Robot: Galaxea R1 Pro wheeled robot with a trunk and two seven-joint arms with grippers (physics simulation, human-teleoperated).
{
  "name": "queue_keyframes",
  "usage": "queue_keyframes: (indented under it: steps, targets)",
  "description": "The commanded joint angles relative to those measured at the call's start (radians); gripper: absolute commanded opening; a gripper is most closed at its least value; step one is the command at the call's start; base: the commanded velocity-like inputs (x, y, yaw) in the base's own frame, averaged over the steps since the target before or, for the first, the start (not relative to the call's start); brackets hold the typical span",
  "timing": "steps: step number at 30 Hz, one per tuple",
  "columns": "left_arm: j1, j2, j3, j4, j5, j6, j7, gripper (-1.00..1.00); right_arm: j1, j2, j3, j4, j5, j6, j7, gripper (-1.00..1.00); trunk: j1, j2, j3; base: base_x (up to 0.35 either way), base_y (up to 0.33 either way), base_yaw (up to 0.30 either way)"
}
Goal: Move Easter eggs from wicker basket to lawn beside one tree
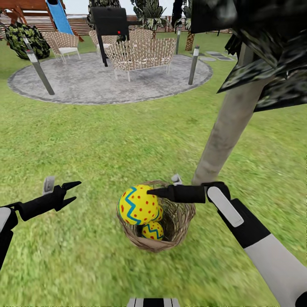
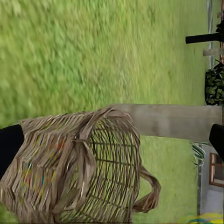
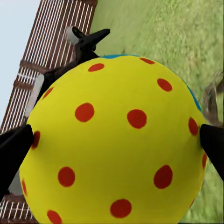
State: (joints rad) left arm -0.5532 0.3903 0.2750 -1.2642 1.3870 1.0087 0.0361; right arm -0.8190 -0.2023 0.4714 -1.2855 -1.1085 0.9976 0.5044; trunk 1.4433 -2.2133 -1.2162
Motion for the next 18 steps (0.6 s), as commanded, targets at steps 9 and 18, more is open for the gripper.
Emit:
queue_keyframes:
  steps: [9,18]
  targets:
    - [-0.001,-0.001,0.0,-0.009,0.006,0.004,0.002,1.0,0.049,-0.058,-0.003,-0.05,0.01,-0.011,0.17,-1.0,-0.035,0.063,0.028,-0.006,0.0,0.0]
    - [0.0,-0.016,0.001,-0.009,0.007,-0.001,-0.001,1.0,0.064,-0.066,-0.018,-0.031,0.01,-0.011,0.177,-1.0,-0.039,0.07,0.037,0.0,0.0,-0.116]
